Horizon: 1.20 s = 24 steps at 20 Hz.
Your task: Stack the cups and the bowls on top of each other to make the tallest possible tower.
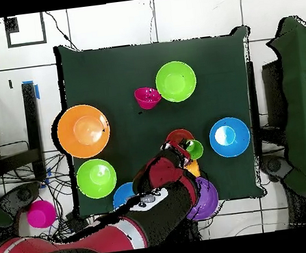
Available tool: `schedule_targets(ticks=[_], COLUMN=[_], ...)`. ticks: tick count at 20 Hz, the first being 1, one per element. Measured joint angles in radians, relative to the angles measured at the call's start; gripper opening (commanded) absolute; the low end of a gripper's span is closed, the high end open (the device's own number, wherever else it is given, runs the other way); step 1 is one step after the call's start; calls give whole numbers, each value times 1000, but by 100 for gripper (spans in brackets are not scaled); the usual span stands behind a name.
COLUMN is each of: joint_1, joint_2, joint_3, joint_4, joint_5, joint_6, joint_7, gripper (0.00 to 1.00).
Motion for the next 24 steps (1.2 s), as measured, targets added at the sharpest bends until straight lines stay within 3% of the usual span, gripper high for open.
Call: schedule_targets(ticks=[3,11,24], joint_1=[17,18,-92], joint_2=[31,49,67], joint_3=[-6,-5,46], joint_4=[0,0,-24], joint_5=[33,43,31], joint_6=[-7,-20,-23], joint_7=[0,0,0], gripper=[0,0,0])
